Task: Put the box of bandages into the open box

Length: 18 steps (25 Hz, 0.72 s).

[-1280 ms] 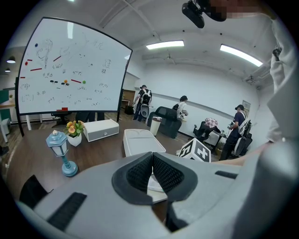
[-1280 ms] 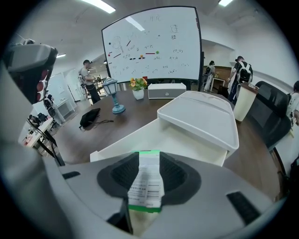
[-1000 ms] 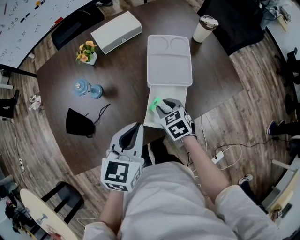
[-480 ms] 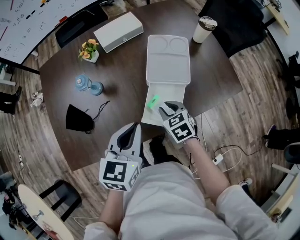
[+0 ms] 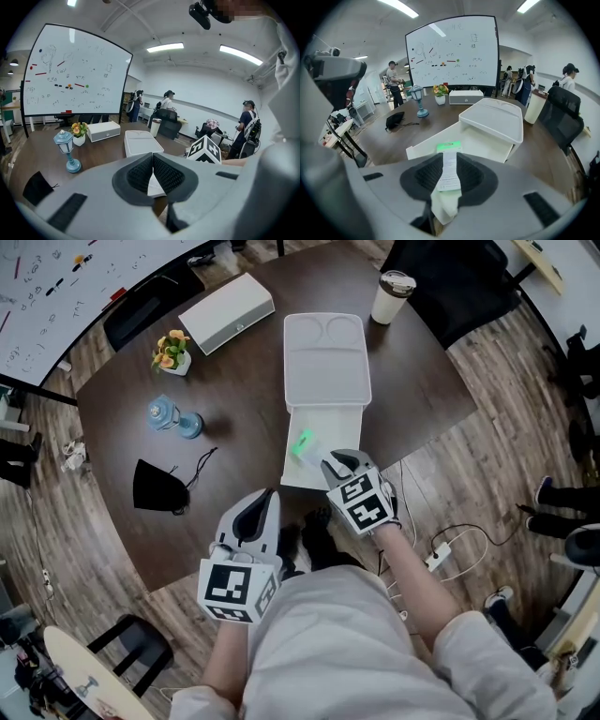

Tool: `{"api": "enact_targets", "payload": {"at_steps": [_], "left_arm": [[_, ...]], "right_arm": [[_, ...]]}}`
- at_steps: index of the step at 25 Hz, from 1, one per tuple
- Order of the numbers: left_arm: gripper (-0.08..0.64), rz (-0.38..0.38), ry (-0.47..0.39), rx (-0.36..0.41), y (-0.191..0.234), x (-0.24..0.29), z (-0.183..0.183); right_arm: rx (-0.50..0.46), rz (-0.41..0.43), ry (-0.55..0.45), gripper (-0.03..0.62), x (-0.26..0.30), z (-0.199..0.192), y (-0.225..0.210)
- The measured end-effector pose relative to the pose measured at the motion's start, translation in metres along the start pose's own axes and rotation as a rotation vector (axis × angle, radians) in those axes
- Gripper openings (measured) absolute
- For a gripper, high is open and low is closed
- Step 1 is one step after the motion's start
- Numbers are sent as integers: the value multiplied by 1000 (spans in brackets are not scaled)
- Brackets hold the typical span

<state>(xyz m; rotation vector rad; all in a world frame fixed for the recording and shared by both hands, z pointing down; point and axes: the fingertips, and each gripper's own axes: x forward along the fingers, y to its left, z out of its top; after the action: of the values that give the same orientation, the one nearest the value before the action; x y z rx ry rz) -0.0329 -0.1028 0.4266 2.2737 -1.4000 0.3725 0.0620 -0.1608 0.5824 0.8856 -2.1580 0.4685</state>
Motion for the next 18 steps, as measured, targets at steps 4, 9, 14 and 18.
{"api": "enact_targets", "payload": {"at_steps": [4, 9, 14, 18], "left_arm": [[6, -38, 8, 16, -1, -2, -2], [6, -96, 12, 35, -4, -10, -4], [6, -149, 13, 59, -8, -21, -8], [6, -190, 15, 64, -10, -33, -12]], "right_arm": [[20, -24, -12, 86, -10, 2, 5], [50, -62, -41, 77, -27, 5, 18], [74, -105, -64, 71, -45, 6, 32], [85, -142, -65, 61, -57, 0, 45]]}}
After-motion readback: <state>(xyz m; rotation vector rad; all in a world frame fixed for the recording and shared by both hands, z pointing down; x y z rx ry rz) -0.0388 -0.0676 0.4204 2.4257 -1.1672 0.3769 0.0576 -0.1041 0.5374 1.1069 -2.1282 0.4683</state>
